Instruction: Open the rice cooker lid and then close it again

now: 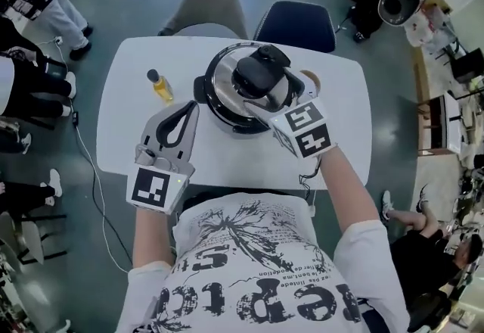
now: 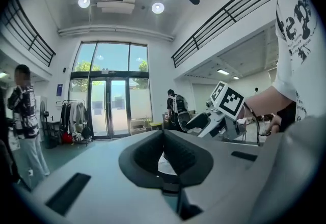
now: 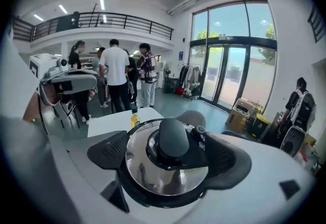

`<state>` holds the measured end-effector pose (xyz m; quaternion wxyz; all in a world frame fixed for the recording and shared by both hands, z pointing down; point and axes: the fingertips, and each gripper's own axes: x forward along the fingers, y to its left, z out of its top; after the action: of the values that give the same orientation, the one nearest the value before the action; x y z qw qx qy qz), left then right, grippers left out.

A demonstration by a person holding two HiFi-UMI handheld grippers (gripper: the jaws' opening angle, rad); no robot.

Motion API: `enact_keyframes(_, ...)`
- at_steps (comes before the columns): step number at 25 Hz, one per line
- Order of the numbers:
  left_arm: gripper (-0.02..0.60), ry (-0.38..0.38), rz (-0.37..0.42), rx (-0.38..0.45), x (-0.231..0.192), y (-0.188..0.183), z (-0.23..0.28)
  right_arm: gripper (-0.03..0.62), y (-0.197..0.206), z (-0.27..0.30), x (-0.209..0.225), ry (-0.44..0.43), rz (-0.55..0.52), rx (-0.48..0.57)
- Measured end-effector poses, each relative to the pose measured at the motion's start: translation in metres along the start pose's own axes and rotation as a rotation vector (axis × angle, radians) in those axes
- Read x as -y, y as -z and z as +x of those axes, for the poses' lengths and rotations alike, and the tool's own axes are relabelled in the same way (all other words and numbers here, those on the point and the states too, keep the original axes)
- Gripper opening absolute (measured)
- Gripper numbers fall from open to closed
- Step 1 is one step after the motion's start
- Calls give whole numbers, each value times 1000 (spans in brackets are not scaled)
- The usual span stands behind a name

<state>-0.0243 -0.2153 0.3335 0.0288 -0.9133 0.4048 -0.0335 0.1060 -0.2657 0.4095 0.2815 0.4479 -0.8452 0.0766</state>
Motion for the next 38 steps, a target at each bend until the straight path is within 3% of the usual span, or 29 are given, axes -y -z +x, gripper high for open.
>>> enact_keyframes(7, 14, -85, 31, -33, -5, 9, 11, 471, 7, 52, 10, -162, -65, -188)
enact_keyframes(12, 14, -130, 25, -49, -10, 15, 16, 435, 17, 74, 12, -195, -26, -267)
enact_keyframes(16, 14, -151, 16, -55, -13, 21, 19, 350, 21, 85, 16, -203, 56, -326)
enact_keyframes(20, 14, -173, 3, -48, -16, 23, 21, 328, 19, 86, 12, -217, 29, -382)
enact_keyframes(27, 14, -159, 27, -34, -7, 15, 27, 299, 18, 82, 14, -202, 62, -387)
enact_keyframes(33, 14, -117, 45, 73, 0, -21, 11, 295, 16, 78, 13, -191, 97, -397)
enact_keyframes(38, 14, -96, 60, 70, 7, -32, -2, 293, 6, 69, 14, -185, 139, -384)
